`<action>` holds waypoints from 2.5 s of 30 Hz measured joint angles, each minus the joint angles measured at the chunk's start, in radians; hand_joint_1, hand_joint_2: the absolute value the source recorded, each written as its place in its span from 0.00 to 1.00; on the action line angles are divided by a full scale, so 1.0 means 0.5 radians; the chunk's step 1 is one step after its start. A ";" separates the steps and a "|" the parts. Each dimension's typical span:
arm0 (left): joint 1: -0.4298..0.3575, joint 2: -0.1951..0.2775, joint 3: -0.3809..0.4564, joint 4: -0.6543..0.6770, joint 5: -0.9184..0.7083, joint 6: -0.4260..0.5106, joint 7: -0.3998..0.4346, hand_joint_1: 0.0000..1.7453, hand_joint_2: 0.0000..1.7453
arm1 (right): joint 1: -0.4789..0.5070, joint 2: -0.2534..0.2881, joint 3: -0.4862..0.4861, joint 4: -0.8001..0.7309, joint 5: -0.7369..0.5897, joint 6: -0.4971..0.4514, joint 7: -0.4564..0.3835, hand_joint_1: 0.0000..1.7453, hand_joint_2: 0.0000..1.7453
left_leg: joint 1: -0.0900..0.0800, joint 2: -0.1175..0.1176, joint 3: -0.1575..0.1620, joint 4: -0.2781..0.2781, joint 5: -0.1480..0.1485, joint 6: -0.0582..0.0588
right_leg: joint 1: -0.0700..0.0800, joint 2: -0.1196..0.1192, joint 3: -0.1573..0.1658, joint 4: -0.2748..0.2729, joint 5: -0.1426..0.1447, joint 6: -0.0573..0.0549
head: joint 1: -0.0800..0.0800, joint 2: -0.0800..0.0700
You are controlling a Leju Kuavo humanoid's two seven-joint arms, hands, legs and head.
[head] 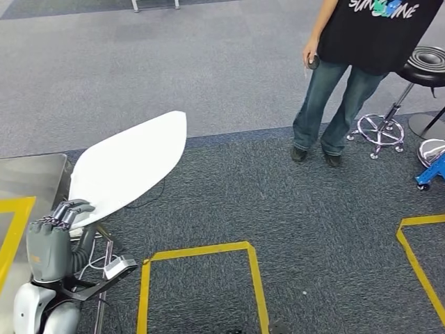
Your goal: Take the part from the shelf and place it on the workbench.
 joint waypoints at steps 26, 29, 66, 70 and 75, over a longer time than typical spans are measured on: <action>-0.002 0.019 -0.007 -0.002 -0.026 0.001 0.036 1.00 1.00 | -0.014 0.020 0.006 -0.001 0.000 0.000 0.000 0.00 0.00 | -0.063 -0.100 -0.112 0.118 -0.001 0.077 | 0.023 0.038 0.338 -0.284 -0.067 -0.041 | -0.012 0.000; 0.004 0.019 -0.012 -0.001 -0.026 0.001 0.041 1.00 1.00 | -0.017 0.018 0.009 -0.001 -0.001 0.000 0.000 0.00 0.00 | -0.061 -0.097 -0.073 0.114 -0.038 0.073 | 0.024 0.026 0.104 0.034 -0.152 -0.020 | -0.010 0.000; -0.006 0.139 -0.101 0.044 0.080 -0.001 0.233 1.00 1.00 | -0.014 0.011 0.016 0.000 -0.078 0.052 0.024 0.00 0.00 | -0.012 -0.099 -0.166 0.188 -0.020 -0.038 | 0.016 0.030 0.308 -0.503 0.145 -0.062 | -0.036 0.000; -0.005 0.149 -0.101 0.044 0.079 -0.001 0.246 1.00 1.00 | -0.014 0.011 0.016 0.000 -0.088 0.073 0.024 0.00 0.00 | -0.013 -0.099 -0.165 0.188 -0.019 -0.036 | 0.016 0.030 0.307 -0.503 0.146 -0.055 | -0.037 0.000; -0.005 0.153 -0.102 0.044 0.077 -0.001 0.248 1.00 1.00 | -0.013 0.011 0.015 0.000 -0.089 0.074 0.024 0.00 0.00 | -0.012 -0.099 -0.165 0.187 -0.016 -0.034 | 0.018 0.030 0.305 -0.501 0.146 -0.054 | -0.037 0.000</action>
